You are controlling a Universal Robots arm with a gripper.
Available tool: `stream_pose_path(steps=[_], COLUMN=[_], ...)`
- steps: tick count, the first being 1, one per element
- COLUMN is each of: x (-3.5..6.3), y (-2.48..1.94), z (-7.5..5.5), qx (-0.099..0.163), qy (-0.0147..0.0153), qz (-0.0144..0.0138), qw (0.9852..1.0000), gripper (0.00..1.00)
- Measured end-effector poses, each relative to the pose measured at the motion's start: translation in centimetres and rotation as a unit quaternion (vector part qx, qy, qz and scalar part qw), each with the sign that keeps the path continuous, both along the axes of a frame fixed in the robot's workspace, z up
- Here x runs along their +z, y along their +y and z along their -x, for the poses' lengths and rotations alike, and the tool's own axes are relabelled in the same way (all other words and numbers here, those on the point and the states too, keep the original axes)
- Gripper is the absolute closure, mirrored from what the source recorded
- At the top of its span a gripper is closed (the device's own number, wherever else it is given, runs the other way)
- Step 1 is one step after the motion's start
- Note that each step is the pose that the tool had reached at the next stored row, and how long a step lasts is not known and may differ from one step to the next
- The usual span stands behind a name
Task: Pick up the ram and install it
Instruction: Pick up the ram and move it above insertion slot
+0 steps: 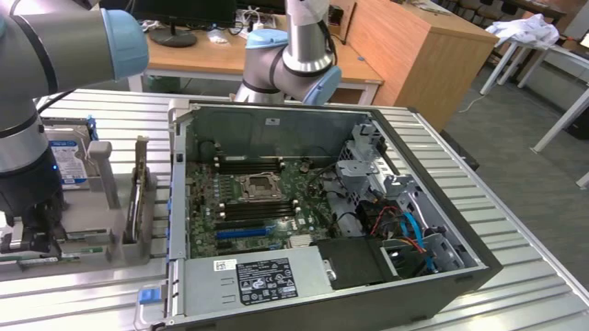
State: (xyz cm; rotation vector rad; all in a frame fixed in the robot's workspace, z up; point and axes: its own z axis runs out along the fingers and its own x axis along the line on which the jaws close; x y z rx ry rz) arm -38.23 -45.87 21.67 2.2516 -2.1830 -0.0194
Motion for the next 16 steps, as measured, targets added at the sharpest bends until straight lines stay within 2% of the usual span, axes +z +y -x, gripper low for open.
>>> stream_pose_path(steps=[4, 10, 14, 16], x=[-0.73, -1.80, -2.53, -2.58], y=[0.03, 0.04, 0.04, 0.04], z=[0.1, 0.3, 1.1, 1.1], qx=[-0.008, -0.013, -0.016, -0.016], qy=[0.0001, 0.0001, 0.0001, -0.0001], qz=[0.0011, 0.0012, 0.0063, 0.0063], qw=[1.0000, 0.9999, 0.9998, 0.9998], gripper=[0.65, 0.65, 0.65, 0.65])
